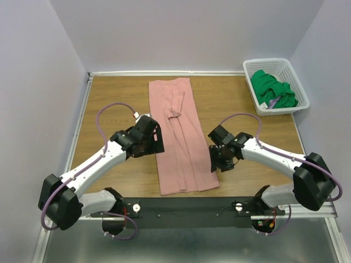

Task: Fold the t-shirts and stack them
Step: Fold the tshirt

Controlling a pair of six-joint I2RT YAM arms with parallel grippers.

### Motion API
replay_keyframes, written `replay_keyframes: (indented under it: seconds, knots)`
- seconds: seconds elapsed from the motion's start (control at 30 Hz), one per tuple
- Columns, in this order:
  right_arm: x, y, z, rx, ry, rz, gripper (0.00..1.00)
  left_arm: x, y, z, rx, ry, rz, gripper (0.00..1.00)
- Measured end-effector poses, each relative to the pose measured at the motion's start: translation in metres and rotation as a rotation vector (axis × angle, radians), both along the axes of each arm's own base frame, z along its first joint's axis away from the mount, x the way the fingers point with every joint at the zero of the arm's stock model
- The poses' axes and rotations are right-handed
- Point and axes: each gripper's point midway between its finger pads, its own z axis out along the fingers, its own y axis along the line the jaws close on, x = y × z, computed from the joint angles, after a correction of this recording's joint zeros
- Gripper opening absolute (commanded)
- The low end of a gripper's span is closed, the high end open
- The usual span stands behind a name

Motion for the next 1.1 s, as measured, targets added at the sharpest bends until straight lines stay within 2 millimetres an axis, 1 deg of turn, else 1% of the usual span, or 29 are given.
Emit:
replay_keyframes:
  seconds: [0.07,0.17,0.27,0.37,0.47,0.57,0.7,0.97,1.1]
  knots:
    - [-0.008,-0.001,-0.002,0.013,0.024,-0.011,0.46,-0.023,-0.009,-0.009,-0.022,0.044,-0.037,0.84]
    - [-0.017,-0.002,-0.008,0.020,0.062,-0.021,0.43,-0.052,-0.016,-0.029,-0.029,0.130,-0.070,0.79]
    - [-0.027,-0.004,-0.013,0.024,0.101,-0.021,0.41,-0.074,-0.017,-0.048,-0.008,0.209,-0.093,0.77]
    - [-0.033,-0.005,-0.016,0.028,0.125,-0.020,0.39,-0.087,-0.022,-0.056,-0.003,0.259,-0.111,0.76]
    - [-0.036,-0.003,-0.016,0.038,0.139,-0.019,0.39,-0.092,-0.026,-0.059,-0.007,0.281,-0.117,0.75]
    - [-0.039,-0.002,-0.017,0.047,0.153,-0.017,0.39,-0.094,-0.028,-0.058,-0.015,0.288,-0.112,0.75]
    - [-0.046,-0.005,-0.022,0.042,0.179,-0.023,0.40,-0.098,-0.030,-0.060,-0.016,0.302,-0.112,0.74]
    - [-0.054,-0.012,-0.034,0.001,0.222,-0.025,0.40,-0.107,-0.031,-0.071,0.016,0.341,-0.124,0.74]
    - [-0.057,-0.011,-0.035,-0.007,0.231,-0.015,0.38,-0.110,-0.031,-0.074,0.022,0.349,-0.128,0.73]
